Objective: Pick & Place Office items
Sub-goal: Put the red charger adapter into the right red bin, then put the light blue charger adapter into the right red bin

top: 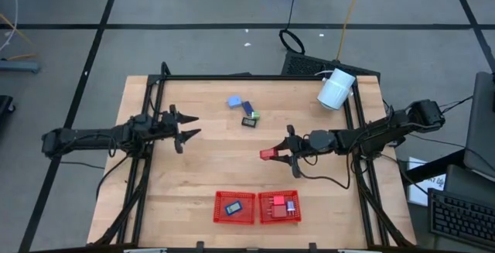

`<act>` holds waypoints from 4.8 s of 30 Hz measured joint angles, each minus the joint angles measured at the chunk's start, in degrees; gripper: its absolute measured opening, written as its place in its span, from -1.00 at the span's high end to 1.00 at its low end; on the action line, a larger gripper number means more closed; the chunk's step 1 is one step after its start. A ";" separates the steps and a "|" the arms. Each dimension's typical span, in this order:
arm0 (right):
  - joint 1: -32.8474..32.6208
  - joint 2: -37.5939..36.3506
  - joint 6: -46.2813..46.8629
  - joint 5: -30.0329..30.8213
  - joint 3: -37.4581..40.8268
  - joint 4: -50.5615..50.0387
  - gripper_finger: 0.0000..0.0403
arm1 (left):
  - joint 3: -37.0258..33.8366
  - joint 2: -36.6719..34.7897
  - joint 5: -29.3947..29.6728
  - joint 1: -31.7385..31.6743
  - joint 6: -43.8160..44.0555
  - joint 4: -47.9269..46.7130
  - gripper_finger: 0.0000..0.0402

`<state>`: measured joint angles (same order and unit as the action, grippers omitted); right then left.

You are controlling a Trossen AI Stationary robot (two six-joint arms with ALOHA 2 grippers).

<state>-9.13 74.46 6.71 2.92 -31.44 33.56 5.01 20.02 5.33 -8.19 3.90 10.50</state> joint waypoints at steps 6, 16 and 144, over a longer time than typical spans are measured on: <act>-1.25 -1.09 0.30 -0.08 0.00 0.68 0.43 | -1.71 -0.01 -0.33 -1.25 0.96 0.10 -0.14; -8.01 -1.36 2.16 -0.15 0.00 3.52 0.43 | -4.17 0.04 -0.36 -3.80 3.82 3.32 -0.04; -24.20 22.25 21.20 -9.22 -4.35 9.64 0.31 | -4.09 0.21 4.26 -3.78 3.78 3.06 0.07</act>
<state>-33.33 96.71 27.90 -6.30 -35.79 43.21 0.93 20.23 9.58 -11.97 7.68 13.56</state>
